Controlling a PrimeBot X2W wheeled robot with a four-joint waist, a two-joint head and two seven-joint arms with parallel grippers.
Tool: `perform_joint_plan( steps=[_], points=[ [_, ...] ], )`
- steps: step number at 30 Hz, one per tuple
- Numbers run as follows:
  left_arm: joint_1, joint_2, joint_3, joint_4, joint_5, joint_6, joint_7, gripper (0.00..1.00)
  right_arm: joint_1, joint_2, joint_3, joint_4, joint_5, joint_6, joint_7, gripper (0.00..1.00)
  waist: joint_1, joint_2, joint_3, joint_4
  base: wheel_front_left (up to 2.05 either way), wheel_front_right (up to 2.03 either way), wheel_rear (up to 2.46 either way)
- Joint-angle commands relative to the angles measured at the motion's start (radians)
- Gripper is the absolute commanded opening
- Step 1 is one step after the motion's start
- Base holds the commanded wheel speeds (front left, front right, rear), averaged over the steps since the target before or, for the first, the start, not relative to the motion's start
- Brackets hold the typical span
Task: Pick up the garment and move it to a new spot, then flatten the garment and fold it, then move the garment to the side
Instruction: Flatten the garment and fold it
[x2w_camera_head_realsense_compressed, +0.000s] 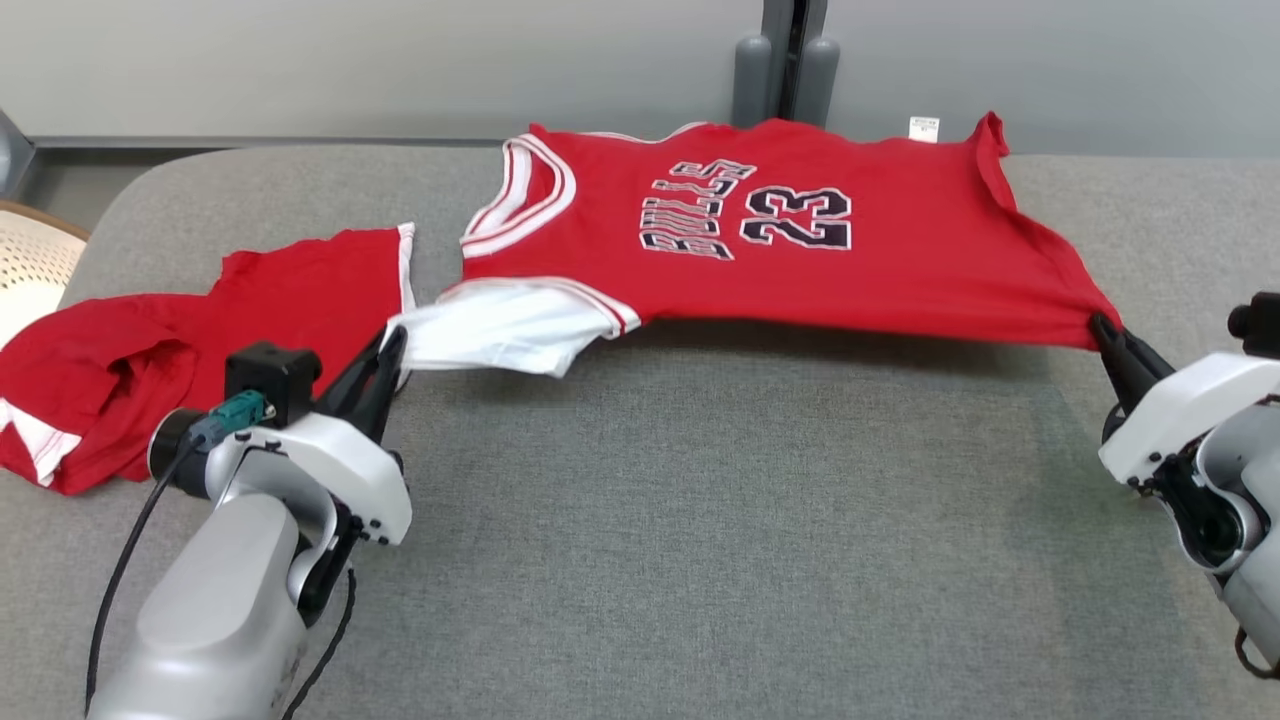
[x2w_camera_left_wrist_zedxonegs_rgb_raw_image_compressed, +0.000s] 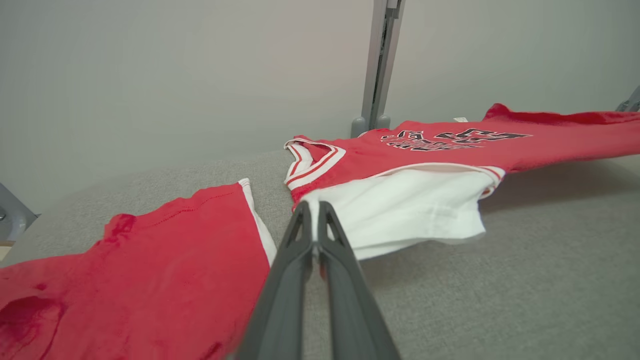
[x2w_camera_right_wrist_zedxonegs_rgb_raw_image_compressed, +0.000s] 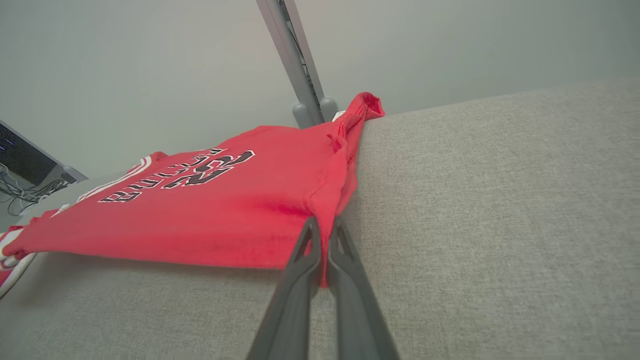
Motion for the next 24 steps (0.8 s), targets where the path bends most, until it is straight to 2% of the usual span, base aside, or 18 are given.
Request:
perform_joint_plan(
  steps=[1,10,14,19,24],
  points=[
    [0.02,0.02,-0.007,-0.004,-0.007,0.001,0.004,0.0,0.021,-0.011,0.002,0.008,0.015,-0.001,0.006,0.0,0.0,-0.0001,-0.016,0.003,0.0,0.0,0.0],
    [0.115,0.079,-0.095,-0.087,-0.043,0.001,0.054,0.0,0.085,-0.038,0.039,-0.01,0.084,-0.001,0.04,0.0,0.0,-0.0001,-0.068,0.005,0.0,0.0,0.0],
    [0.17,0.109,-0.155,-0.157,-0.097,0.001,0.117,0.0,0.12,-0.066,0.061,-0.026,0.111,-0.001,0.069,0.0,0.0,-0.0001,-0.093,0.008,0.0,0.0,0.0],
    [0.238,0.179,-0.224,-0.284,-0.187,0.001,0.201,0.0,0.156,-0.108,0.089,-0.061,0.142,-0.001,0.12,0.0,0.0,-0.0001,-0.121,-0.001,0.0,0.0,0.0],
    [0.295,0.278,-0.293,-0.446,-0.315,0.001,0.309,0.0,0.187,-0.16,0.114,-0.121,0.177,-0.001,0.185,0.0,0.0,-0.0001,-0.133,-0.012,0.0,0.0,0.0]
  ],
)
